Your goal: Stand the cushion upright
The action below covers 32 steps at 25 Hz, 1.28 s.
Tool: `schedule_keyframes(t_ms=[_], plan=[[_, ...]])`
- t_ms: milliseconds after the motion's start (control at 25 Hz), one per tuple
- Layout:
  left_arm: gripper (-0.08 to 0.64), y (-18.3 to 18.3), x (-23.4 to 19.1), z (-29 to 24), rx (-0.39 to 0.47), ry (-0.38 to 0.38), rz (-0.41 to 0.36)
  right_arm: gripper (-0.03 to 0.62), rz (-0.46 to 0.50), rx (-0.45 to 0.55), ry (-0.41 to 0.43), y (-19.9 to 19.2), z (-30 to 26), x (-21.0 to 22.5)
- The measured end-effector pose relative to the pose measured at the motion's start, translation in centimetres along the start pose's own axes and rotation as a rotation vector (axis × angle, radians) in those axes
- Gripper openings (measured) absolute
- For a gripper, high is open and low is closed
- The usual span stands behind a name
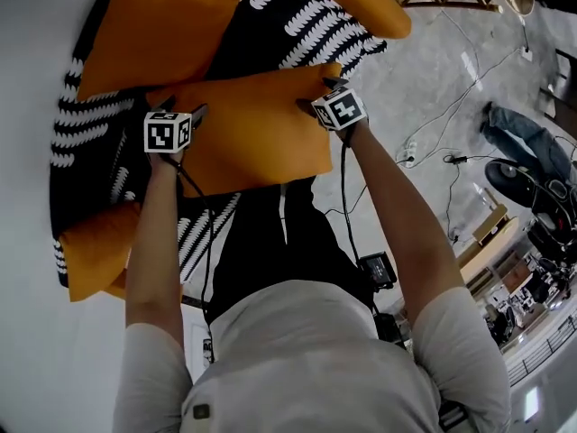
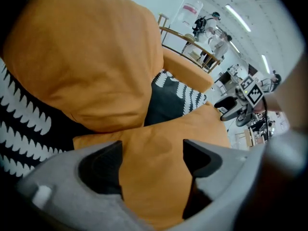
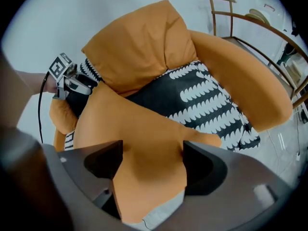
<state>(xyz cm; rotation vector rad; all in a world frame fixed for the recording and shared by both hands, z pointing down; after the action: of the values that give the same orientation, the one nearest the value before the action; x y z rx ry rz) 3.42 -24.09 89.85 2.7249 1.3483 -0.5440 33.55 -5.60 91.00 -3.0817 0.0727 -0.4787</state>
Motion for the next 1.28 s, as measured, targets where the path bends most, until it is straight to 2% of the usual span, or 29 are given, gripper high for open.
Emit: schedule_keyframes(t_ms=[120, 280, 320, 520, 640, 800, 1040, 1280], plan=[[0.405, -1.1, -0.8, -1.6, -0.014, 0.0, 0.016, 0.387, -0.018, -0.024, 0.008, -0.5, -1.8, -0.8], [0.374, -1.2, -1.9, -2.4, -0.021, 0.013, 0.029, 0.309, -0.055, -0.039, 0.042, 0.3, -3.1, -1.7], [0.339, -1.0, -2.0, -2.3, -0.029, 0.014, 0.041, 0.263, -0.059, -0.049, 0.055, 0.7, -3.1, -1.8], [0.099, 0.2, 0.0, -2.5, -0.047, 0.052, 0.041, 0.129, -0.03, -0.068, 0.057, 0.2, -1.7, -0.4], [0.035, 0.1, 0.8, -1.7, -0.033, 0.052, 0.024, 0.071, 0.001, -0.045, 0.052, 0.0, -0.3, -1.0], [0.018, -0.9, 1.6, 0.3, 0.005, 0.046, 0.067, 0.029, 0.031, 0.002, 0.036, -0.4, 1.7, -2.7], [0.015, -4.2, 4.8, 5.2, 0.081, 0.054, 0.129, 0.025, 0.048, 0.068, 0.048, -3.6, 6.1, -5.8], [0.015, -8.3, 9.3, 11.3, 0.212, 0.089, 0.182, 0.025, 0.092, 0.156, 0.047, -6.2, 11.6, -8.7]])
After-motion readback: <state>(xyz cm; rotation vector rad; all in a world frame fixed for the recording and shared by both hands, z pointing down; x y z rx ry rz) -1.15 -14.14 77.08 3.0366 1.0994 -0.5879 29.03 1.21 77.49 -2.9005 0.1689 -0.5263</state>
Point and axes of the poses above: the fingertips, and each gripper's own axes: z backward along the fingers, x to its right, y out of its top, the point moved 8 cm from there along z, backward along the fingers, and after that the axes turned 10 degrees about -x, right-handed, at the moved point
